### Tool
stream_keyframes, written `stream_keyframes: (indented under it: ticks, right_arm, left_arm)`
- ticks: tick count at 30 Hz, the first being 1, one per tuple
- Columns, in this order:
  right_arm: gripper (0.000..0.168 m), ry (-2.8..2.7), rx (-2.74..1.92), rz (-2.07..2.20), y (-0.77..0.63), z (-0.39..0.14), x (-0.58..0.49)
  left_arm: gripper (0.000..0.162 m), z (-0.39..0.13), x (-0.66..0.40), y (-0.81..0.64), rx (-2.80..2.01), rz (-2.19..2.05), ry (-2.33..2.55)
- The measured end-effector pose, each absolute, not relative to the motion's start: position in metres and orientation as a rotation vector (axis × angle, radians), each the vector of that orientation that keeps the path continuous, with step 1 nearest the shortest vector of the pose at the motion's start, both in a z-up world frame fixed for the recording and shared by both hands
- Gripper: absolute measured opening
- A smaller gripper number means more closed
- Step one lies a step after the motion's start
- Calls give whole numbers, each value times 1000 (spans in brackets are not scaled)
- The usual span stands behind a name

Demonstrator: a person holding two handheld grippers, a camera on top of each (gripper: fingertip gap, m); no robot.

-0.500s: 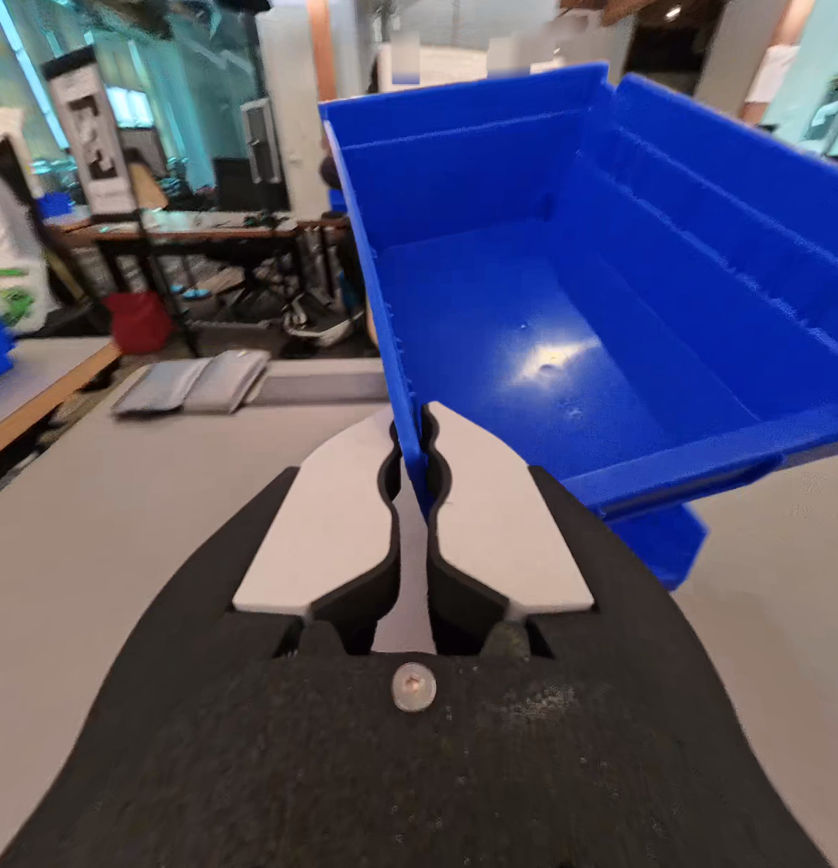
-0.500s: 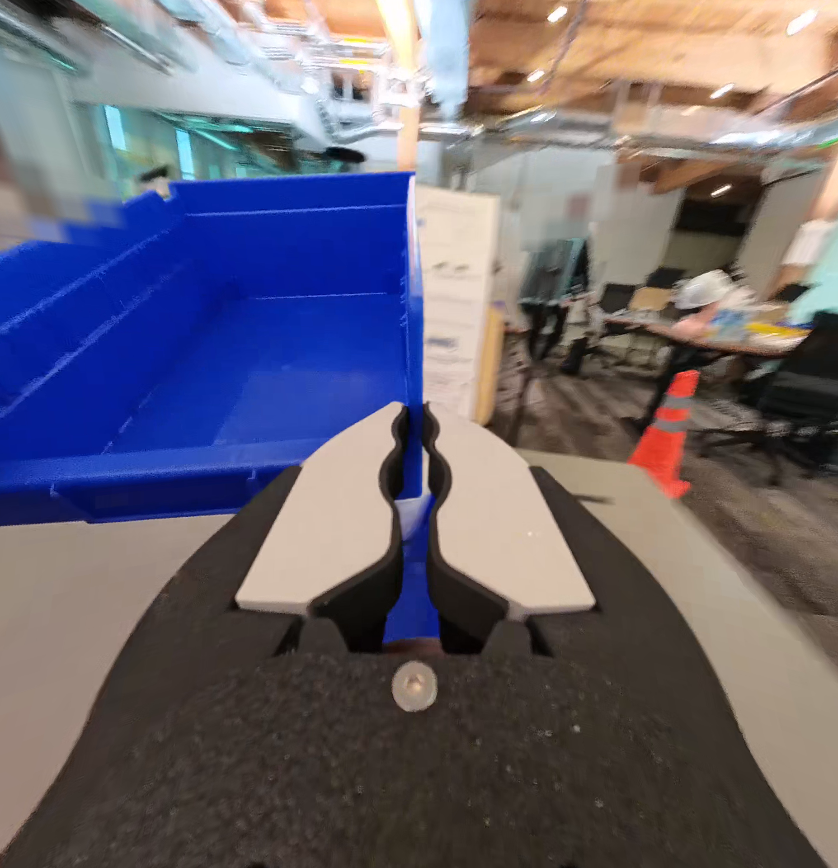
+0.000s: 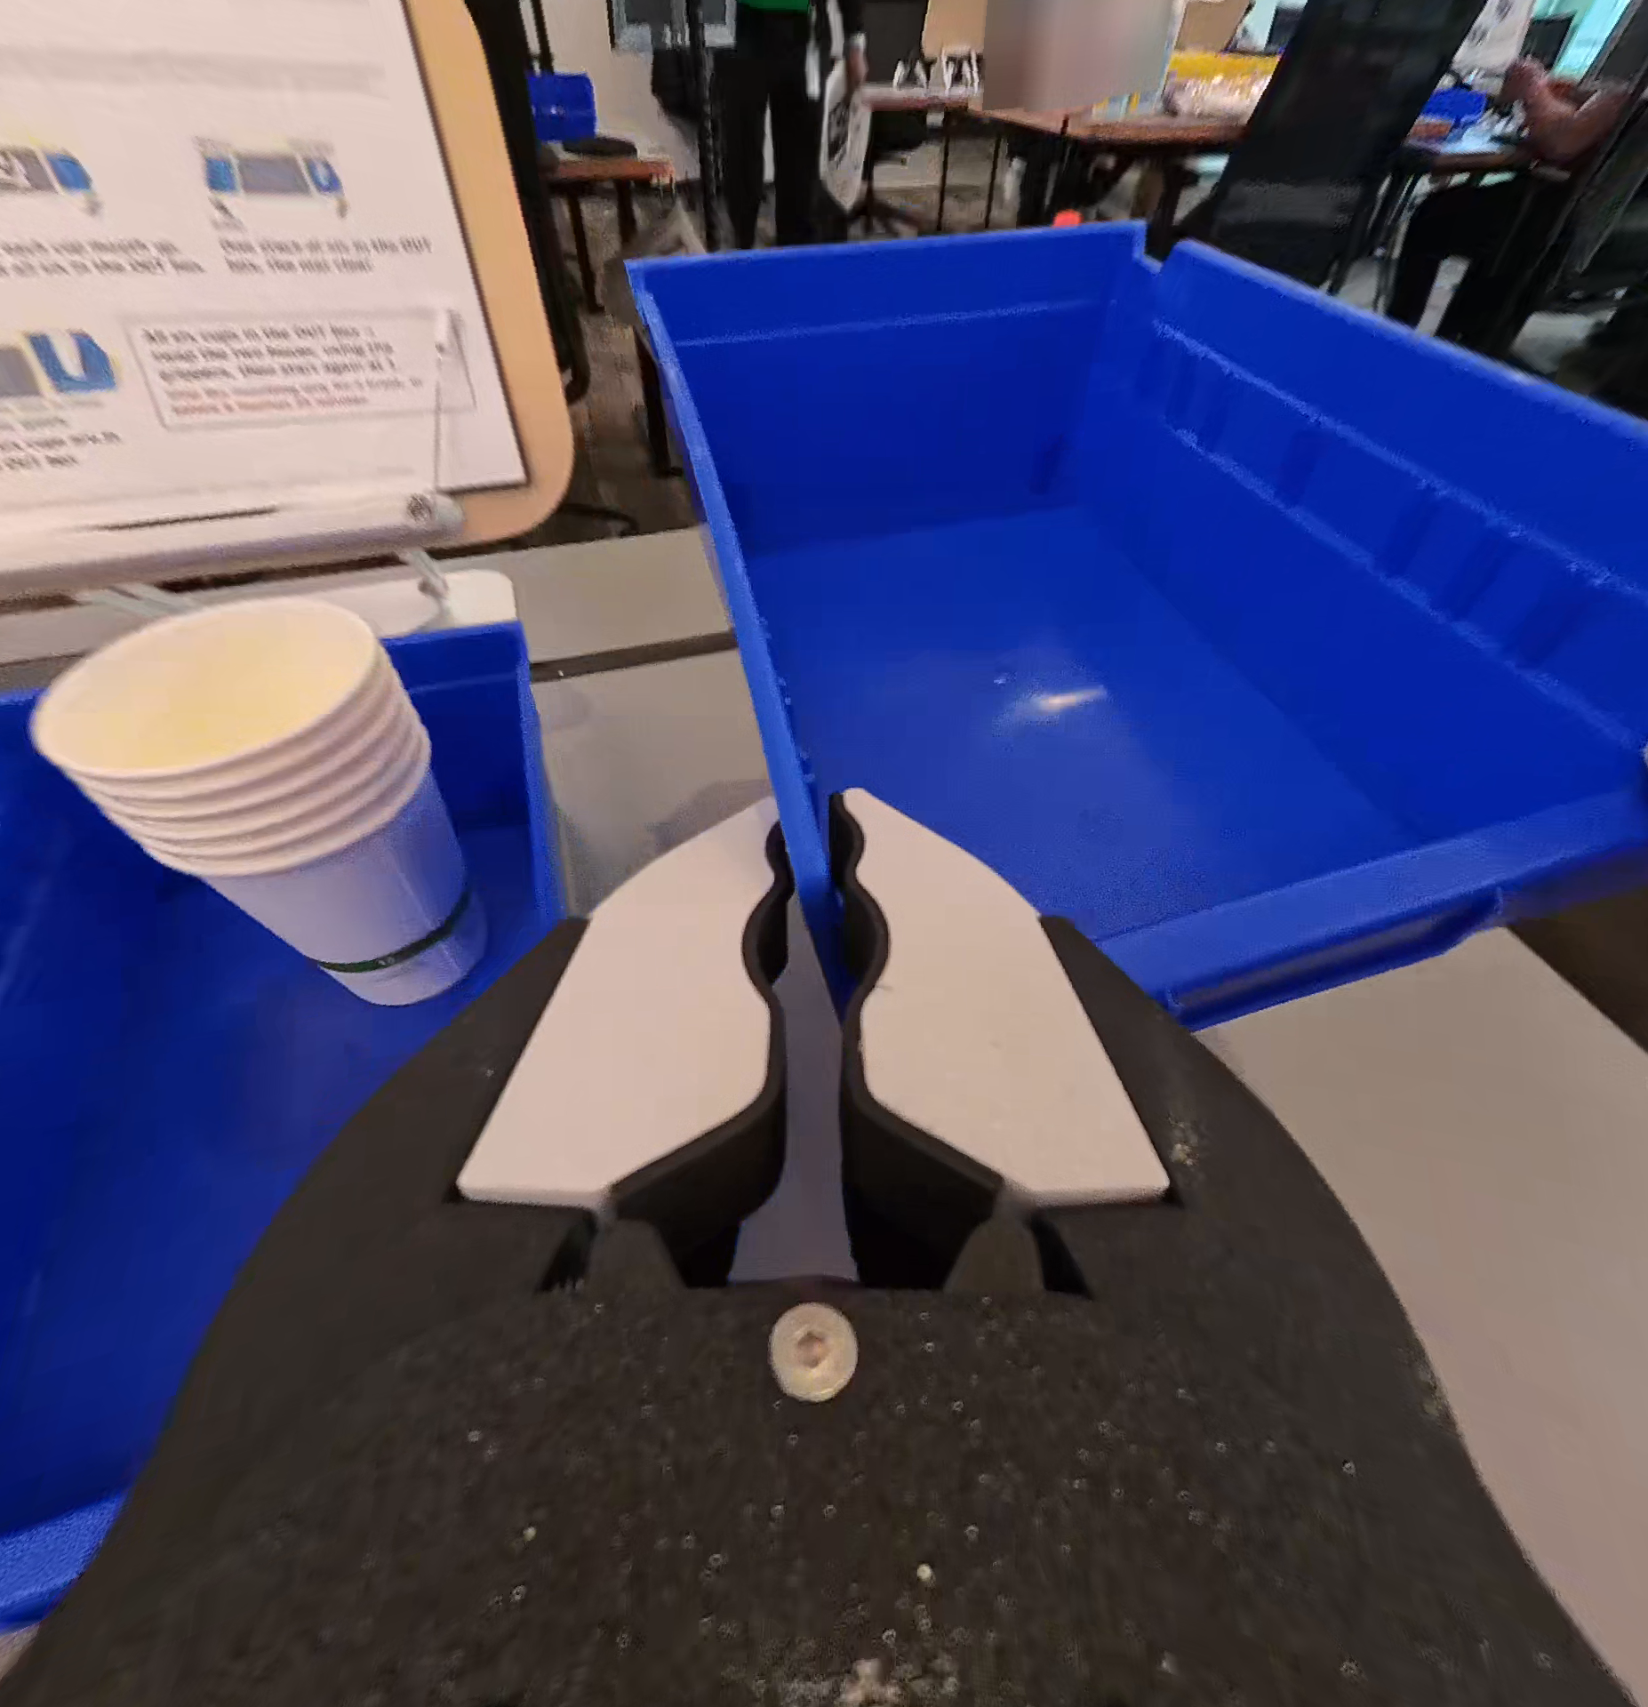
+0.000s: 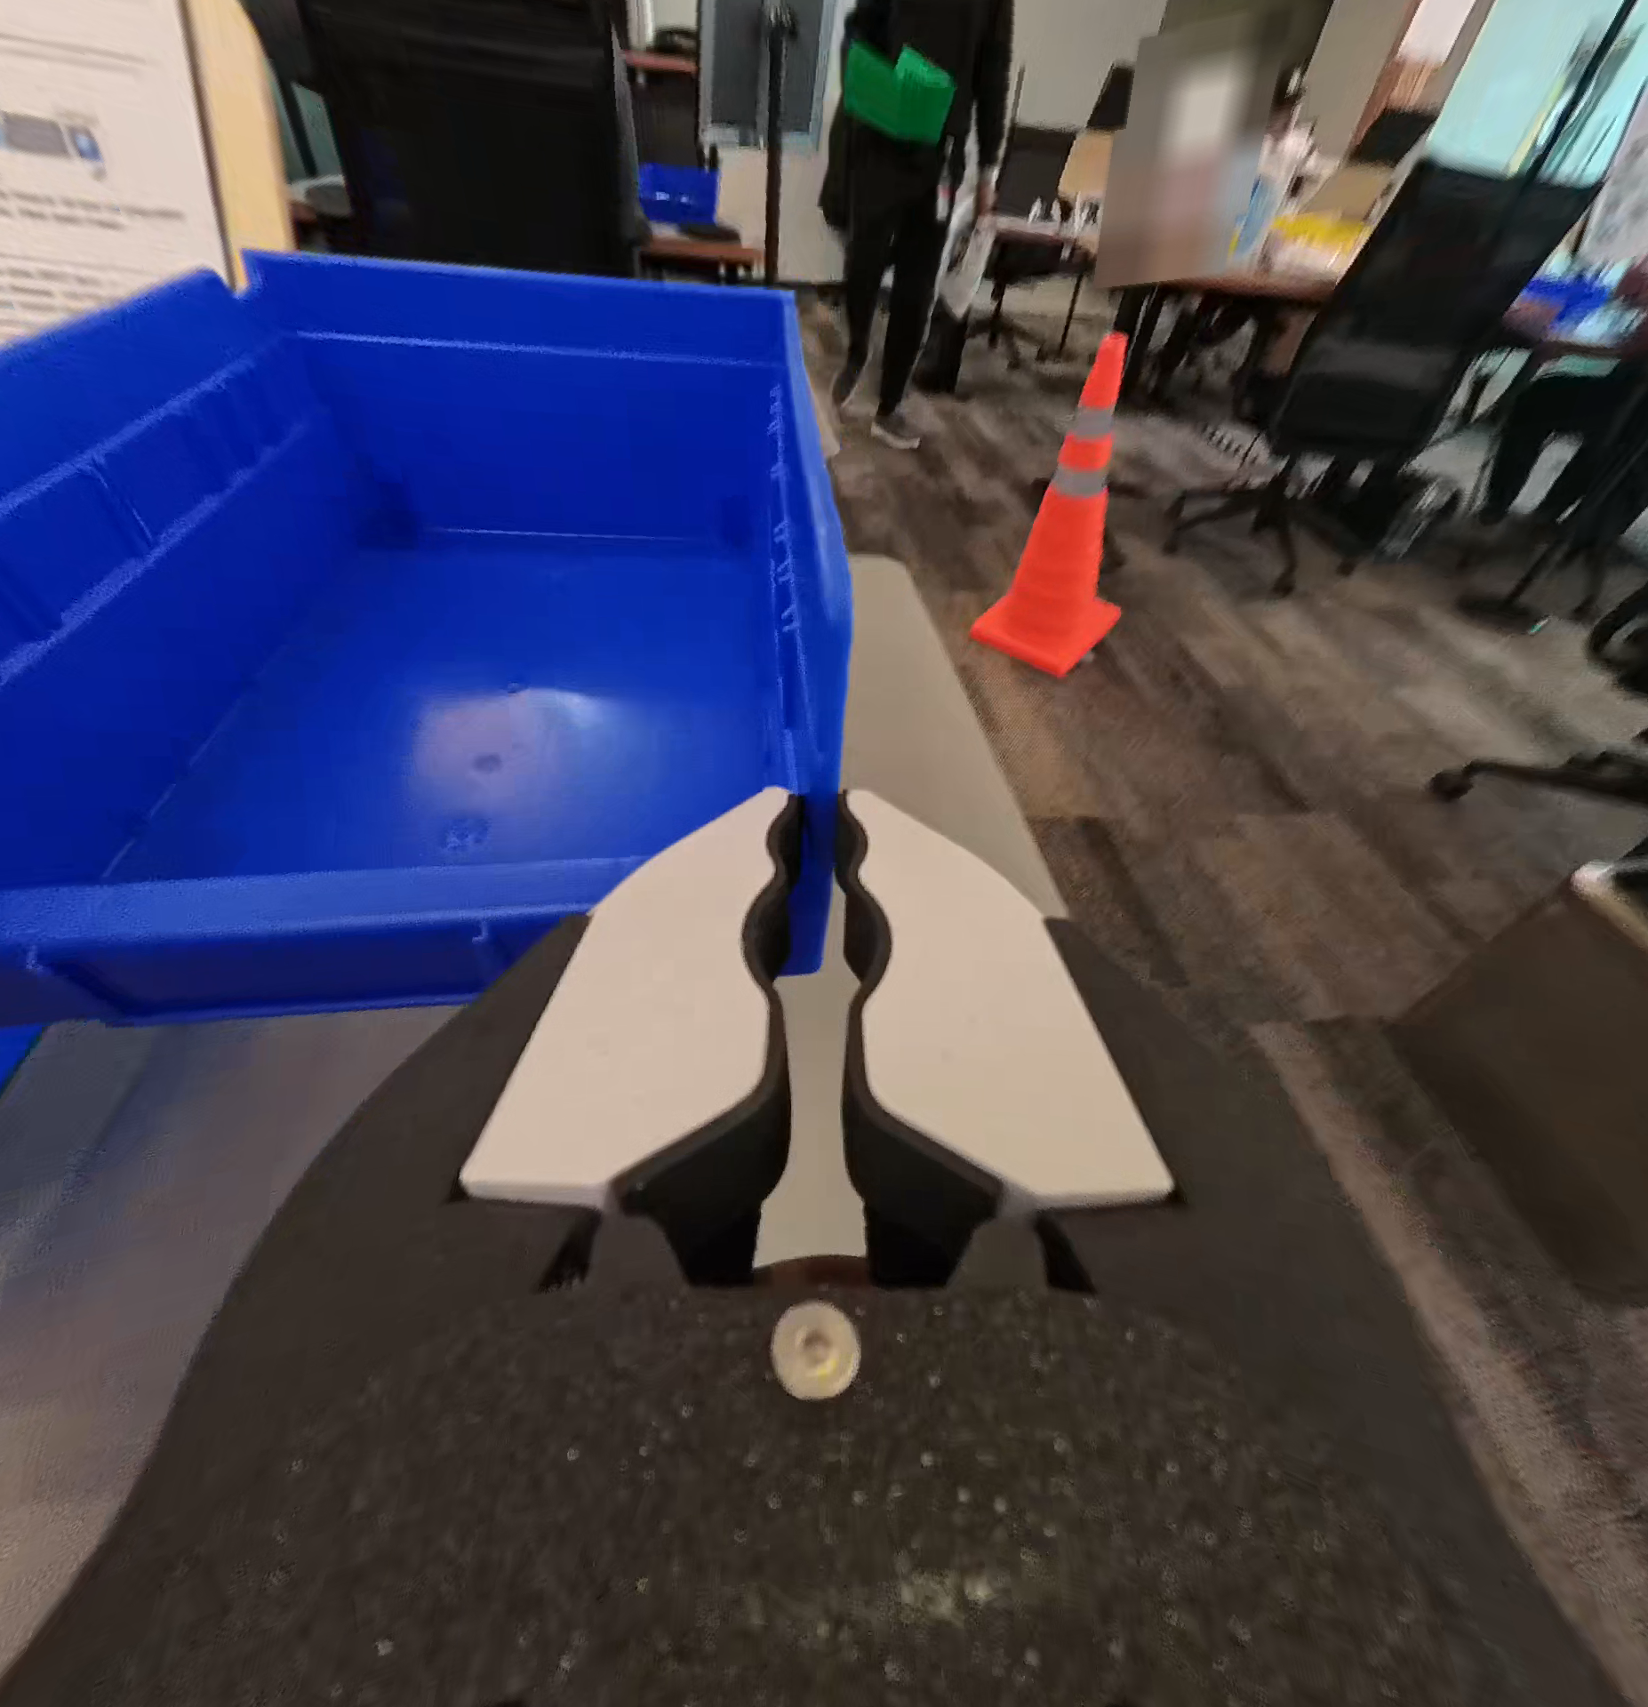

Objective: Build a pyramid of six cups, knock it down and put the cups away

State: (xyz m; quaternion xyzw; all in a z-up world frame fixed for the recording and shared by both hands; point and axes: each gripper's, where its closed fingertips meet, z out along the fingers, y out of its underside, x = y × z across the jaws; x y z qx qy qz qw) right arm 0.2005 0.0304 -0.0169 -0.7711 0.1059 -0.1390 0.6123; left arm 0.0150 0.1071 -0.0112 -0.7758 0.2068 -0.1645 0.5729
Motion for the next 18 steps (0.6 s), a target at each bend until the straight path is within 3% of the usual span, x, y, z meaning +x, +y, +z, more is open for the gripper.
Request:
stream_keyframes:
  ticks: [5, 18]
  right_arm:
    - [8, 288, -1873, -293, 39, -78, 215]
    - [5, 331, -2073, -129, 40, -141, 216]
  left_arm:
    - [6, -45, 34, 114, -1867, -351, 505]
    - [6, -122, 36, 114, -1930, -339, 549]
